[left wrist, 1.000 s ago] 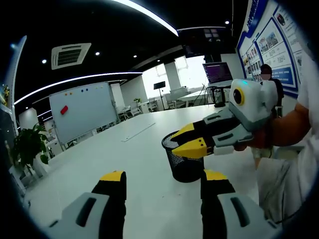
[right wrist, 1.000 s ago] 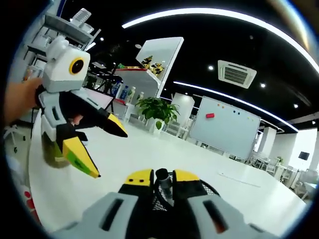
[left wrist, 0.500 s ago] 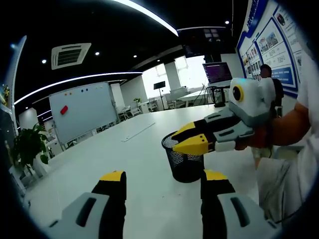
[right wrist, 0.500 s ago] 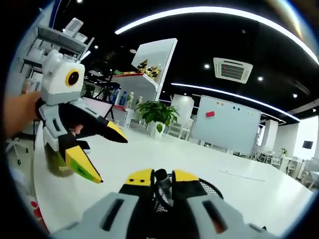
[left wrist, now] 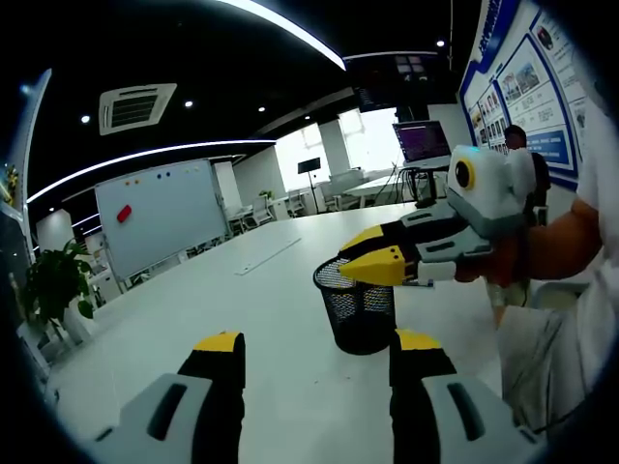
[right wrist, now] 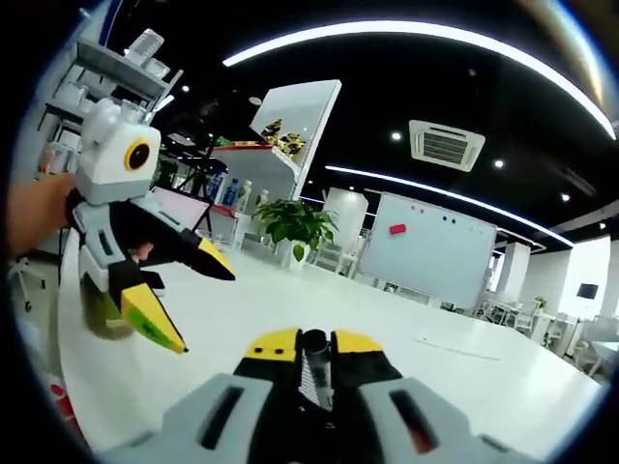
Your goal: Pick up the whiteboard markers from the pen holder and place them facing the whiteboard neatly
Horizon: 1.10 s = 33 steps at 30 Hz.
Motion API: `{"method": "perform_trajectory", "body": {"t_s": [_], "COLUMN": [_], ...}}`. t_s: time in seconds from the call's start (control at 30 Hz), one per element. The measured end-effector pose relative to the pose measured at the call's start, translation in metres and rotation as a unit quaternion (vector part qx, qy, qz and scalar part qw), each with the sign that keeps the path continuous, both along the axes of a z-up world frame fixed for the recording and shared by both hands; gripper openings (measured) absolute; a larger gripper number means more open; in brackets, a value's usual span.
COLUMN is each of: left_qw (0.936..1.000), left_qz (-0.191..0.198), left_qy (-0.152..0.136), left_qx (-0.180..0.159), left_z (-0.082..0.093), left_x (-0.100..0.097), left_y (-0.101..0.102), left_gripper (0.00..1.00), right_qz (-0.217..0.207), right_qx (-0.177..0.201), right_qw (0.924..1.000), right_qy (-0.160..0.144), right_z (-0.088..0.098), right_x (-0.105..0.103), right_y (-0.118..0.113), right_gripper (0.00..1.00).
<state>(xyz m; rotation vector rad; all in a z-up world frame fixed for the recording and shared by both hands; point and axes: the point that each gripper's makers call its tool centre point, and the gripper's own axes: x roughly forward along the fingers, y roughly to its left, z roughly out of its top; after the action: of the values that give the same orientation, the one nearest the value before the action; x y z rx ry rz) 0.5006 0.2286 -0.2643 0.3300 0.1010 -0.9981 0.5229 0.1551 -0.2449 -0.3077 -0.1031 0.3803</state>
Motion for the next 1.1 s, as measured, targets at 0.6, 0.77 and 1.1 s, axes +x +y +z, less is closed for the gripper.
{"method": "perform_trajectory", "body": {"t_s": [0.6, 0.77, 1.1], "left_qw": [1.0, 1.0, 1.0], "left_qz": [0.0, 0.0, 0.001], "left_qy": [0.0, 0.0, 0.0], "left_qx": [0.0, 0.001, 0.0], "left_z": [0.0, 0.0, 0.0], "left_x": [0.0, 0.0, -0.001], "left_y": [0.0, 0.0, -0.001], "left_gripper": [0.61, 0.61, 0.61], "right_qz": [-0.03, -0.03, -0.026], "right_qx": [0.002, 0.003, 0.0], "right_qw": [0.9995, 0.9995, 0.9996], "right_qy": [-0.003, -0.003, -0.006], "right_z": [0.004, 0.004, 0.004], "right_x": [-0.001, 0.0, 0.001], "right_y": [-0.025, -0.024, -0.023], "right_gripper": [0.1, 0.1, 0.1]}}
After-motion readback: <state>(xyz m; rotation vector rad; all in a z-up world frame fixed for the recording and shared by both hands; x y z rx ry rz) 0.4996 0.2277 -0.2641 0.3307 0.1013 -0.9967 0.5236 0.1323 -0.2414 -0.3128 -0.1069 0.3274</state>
